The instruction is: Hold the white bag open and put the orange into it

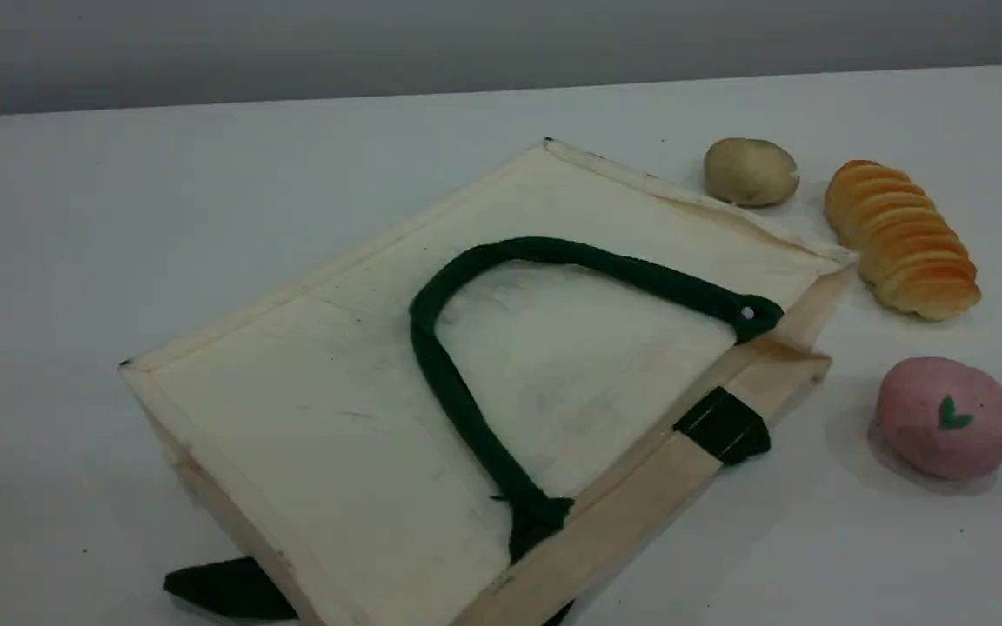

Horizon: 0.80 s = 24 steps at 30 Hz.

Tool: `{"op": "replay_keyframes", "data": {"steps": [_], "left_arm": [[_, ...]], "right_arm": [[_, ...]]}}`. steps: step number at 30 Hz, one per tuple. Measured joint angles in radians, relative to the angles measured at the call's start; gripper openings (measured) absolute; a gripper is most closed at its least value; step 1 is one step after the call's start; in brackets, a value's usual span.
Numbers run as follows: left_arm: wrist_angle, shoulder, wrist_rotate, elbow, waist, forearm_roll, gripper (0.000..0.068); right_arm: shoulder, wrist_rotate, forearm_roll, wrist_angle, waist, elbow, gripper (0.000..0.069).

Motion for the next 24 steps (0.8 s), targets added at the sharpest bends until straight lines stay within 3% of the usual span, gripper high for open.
{"op": "replay_keyframes", "data": {"steps": [4,11,24], "left_arm": [[0.0,-0.051,0.0,0.0,0.085,0.0,0.0046],[0.001,-0.157,0.0,0.0,0.088,0.0,0.0052],[0.0,-0.155,0.0,0.0,0.087,0.0,0.0073]], "right_arm": [[0.0,0.0,0.0,0.0,0.0,0.0,0.01],[0.0,0.0,0.0,-0.001,0.0,0.0,0.0111],[0.0,0.0,0.0,-0.001,0.0,0.0,0.0116]]}}
